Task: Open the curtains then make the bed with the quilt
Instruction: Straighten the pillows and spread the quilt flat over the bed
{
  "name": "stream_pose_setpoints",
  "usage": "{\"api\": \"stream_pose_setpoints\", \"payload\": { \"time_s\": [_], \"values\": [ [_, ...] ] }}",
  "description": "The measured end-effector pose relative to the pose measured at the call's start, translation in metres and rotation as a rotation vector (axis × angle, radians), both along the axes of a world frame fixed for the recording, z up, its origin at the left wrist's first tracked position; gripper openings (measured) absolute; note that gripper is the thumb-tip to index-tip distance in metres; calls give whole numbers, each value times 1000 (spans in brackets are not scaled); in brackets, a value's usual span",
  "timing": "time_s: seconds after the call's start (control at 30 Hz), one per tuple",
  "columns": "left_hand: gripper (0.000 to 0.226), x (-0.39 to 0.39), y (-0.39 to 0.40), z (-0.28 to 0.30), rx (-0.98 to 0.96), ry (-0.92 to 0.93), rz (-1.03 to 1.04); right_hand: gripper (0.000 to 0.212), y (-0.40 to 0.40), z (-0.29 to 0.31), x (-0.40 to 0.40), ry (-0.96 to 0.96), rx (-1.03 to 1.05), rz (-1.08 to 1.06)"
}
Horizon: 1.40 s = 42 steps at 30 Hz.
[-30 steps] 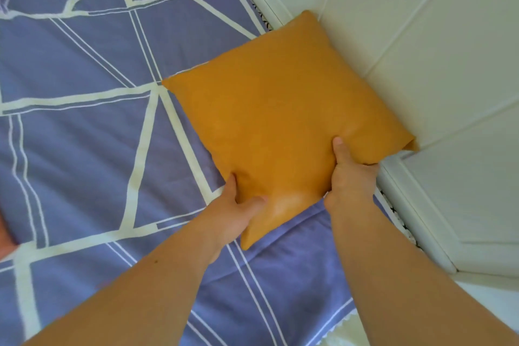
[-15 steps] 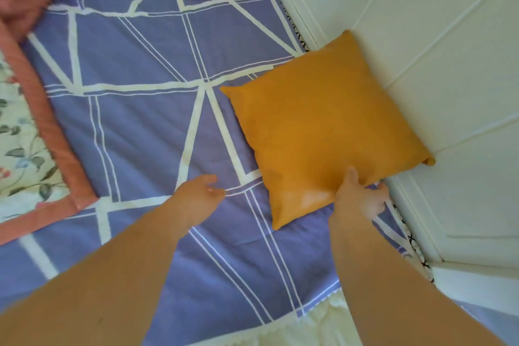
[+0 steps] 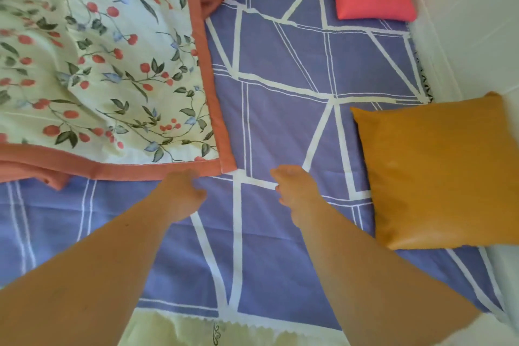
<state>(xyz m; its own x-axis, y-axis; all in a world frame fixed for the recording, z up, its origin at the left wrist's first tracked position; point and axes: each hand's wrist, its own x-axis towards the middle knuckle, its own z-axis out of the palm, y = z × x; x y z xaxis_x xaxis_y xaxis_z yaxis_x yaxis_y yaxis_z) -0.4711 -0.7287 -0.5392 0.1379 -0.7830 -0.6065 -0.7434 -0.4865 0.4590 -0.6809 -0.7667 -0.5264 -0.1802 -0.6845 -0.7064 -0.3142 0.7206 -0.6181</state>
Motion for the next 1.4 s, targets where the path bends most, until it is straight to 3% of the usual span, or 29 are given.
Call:
{"api": "stream_pose_setpoints", "payload": {
  "time_s": [0.07, 0.13, 0.23, 0.33, 0.53, 0.67, 0.77, 0.93, 1.03, 1.2, 1.3, 1.4],
  "values": [
    [48, 26, 5, -16, 53, -120, -92, 4, -5, -12, 28, 19, 10, 75],
    [58, 51, 9, -33, 98, -281, -197, 27, -12, -26, 54, 48, 9, 131],
    [78, 82, 5, -49, 71, -382, -200, 59, -27, -44, 86, 110, -30, 181],
    [84, 103, -8, -59, 72, -386, -185, 75, -48, -58, 109, 167, -65, 236],
    [90, 130, -12, -100, 286, -266, -296, 96, -73, -106, 162, 254, 10, 325],
    [87, 136, -15, -104, 318, -269, -340, 87, -75, -126, 171, 546, 72, 359],
    [79, 131, -23, -104, 337, -320, -347, 66, -91, -128, 158, 597, 77, 386],
    [62, 109, -36, -96, 286, -578, -410, 19, -92, -127, 149, 483, 82, 578],
    [66, 91, -34, -89, 297, -645, -368, 22, -73, -114, 145, 325, 25, 465],
    [73, 74, -19, -75, 20, -682, -155, 8, -51, -66, 109, 8, -79, 184],
    [52, 52, -36, -44, -154, -608, -45, 3, -55, -29, 75, -35, -138, 79],
    [27, 8, -59, 0, -253, -549, -139, 7, -63, 16, 20, -13, -230, 65]
  ]
}}
